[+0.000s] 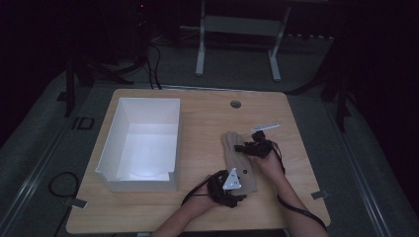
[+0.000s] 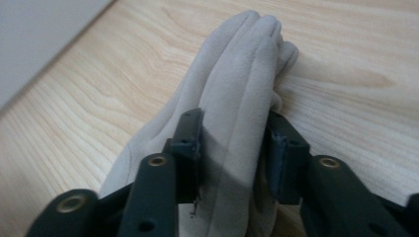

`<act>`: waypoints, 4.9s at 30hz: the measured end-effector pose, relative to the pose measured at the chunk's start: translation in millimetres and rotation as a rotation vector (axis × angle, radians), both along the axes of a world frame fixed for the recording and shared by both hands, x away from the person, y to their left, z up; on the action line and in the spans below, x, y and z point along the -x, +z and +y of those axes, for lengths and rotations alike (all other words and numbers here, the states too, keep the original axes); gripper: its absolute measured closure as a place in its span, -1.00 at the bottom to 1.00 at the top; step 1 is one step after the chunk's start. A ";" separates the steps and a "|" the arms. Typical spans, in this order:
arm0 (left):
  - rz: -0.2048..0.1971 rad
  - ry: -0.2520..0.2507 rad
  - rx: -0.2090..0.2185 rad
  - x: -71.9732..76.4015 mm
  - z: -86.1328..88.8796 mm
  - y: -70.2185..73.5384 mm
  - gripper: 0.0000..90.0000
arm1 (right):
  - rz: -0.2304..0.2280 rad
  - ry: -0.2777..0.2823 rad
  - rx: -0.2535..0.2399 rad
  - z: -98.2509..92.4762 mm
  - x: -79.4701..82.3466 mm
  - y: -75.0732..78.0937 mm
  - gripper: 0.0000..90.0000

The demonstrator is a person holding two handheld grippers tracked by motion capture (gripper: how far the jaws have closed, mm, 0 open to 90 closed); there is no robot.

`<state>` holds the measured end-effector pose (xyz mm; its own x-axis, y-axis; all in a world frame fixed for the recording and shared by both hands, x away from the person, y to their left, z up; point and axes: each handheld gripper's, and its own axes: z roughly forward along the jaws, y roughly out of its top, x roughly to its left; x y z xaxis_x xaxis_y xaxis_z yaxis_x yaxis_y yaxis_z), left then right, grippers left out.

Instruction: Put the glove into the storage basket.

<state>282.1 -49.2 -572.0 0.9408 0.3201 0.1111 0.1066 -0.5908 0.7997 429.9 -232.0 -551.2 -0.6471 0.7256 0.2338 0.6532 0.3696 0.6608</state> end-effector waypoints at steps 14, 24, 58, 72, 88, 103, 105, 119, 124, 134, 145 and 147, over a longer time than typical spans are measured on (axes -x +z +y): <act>-0.013 -0.028 -0.060 0.5 -0.6 -3.8 0.05 | -0.033 -0.017 0.040 4.7 4.2 2.4 0.47; 0.142 0.045 -0.040 -20.7 1.6 6.0 0.81 | 0.011 -0.032 0.009 2.1 1.5 4.1 0.53; 0.091 0.075 -0.075 -25.1 16.6 58.7 0.82 | -0.050 -0.037 -0.104 0.3 -0.4 63.8 0.76; 0.015 0.109 -0.091 -26.5 29.2 106.3 0.82 | -0.129 -0.028 -0.172 2.4 1.7 117.0 0.76; -0.003 0.159 -0.061 -25.1 64.3 142.2 0.82 | -0.169 0.013 -0.204 34.7 -3.9 157.6 0.76; -0.009 0.253 -0.058 -16.3 126.1 152.2 0.82 | -0.162 0.101 -0.230 101.7 -13.1 171.0 0.76; -0.007 0.265 -0.060 -14.7 134.2 151.6 0.82 | -0.161 0.114 -0.226 112.5 -13.0 171.1 0.76; 0.003 0.371 -0.034 -2.0 193.6 148.4 0.82 | -0.144 0.174 -0.226 171.3 -15.6 170.0 0.76; 0.003 0.419 -0.044 2.0 210.9 141.3 0.82 | -0.134 0.207 -0.219 202.4 -17.3 168.6 0.76; 0.023 0.494 -0.048 11.3 244.5 125.0 0.81 | -0.110 0.243 -0.196 245.1 -16.1 152.4 0.76; 0.062 0.542 -0.075 10.9 254.9 100.9 0.81 | -0.056 0.260 -0.153 273.9 -24.1 124.5 0.76; 0.066 0.549 -0.069 11.7 254.1 92.3 0.81 | -0.039 0.259 -0.148 276.3 -26.5 118.4 0.76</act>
